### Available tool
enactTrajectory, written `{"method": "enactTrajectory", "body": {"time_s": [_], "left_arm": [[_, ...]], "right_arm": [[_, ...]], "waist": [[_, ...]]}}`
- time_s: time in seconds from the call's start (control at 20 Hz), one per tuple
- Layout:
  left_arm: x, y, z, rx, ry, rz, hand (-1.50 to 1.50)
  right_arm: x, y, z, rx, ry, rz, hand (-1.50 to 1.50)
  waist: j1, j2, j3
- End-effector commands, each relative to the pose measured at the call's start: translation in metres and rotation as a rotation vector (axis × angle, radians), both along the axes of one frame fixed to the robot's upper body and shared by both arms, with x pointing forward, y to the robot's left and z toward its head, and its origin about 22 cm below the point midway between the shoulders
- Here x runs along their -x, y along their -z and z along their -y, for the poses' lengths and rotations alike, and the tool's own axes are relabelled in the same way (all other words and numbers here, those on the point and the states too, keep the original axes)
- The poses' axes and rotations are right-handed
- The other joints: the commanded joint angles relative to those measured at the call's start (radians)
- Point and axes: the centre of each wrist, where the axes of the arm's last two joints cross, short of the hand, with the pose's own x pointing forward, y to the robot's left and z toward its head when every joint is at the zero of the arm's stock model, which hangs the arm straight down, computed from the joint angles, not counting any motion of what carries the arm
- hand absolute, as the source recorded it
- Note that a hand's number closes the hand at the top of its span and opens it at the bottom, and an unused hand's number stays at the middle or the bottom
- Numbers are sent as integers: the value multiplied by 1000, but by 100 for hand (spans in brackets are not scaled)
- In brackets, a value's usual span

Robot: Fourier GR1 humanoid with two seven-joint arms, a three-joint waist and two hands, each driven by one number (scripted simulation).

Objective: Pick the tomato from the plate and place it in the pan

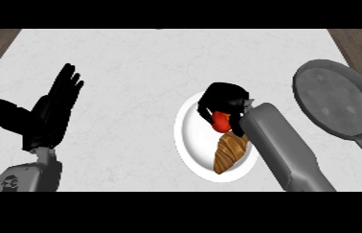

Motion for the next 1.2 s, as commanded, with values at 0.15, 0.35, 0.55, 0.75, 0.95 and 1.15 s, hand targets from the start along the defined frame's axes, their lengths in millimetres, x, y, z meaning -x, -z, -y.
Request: {"method": "enactTrajectory", "body": {"time_s": [0.15,0.35,0.55,0.75,0.95,1.15], "left_arm": [[-1,-1,10,14,-26,-10,0],[7,5,-12,-9,-83,-34,0],[12,7,-22,-7,-78,-37,0],[15,11,-14,-1,-90,-35,0],[11,5,-20,8,-55,-23,0],[6,15,-14,-9,-38,6,0]], "right_arm": [[14,4,14,-102,180,34,150],[16,13,58,39,639,40,150],[25,-27,56,17,857,281,150],[55,-82,37,-61,877,520,150],[92,-139,32,-137,948,676,150],[145,-167,48,-121,1019,665,150]], "waist": [[-19,4,10],[-84,-16,8],[-78,-20,7],[-88,-26,7],[-58,-13,8],[-35,0,9]]}}
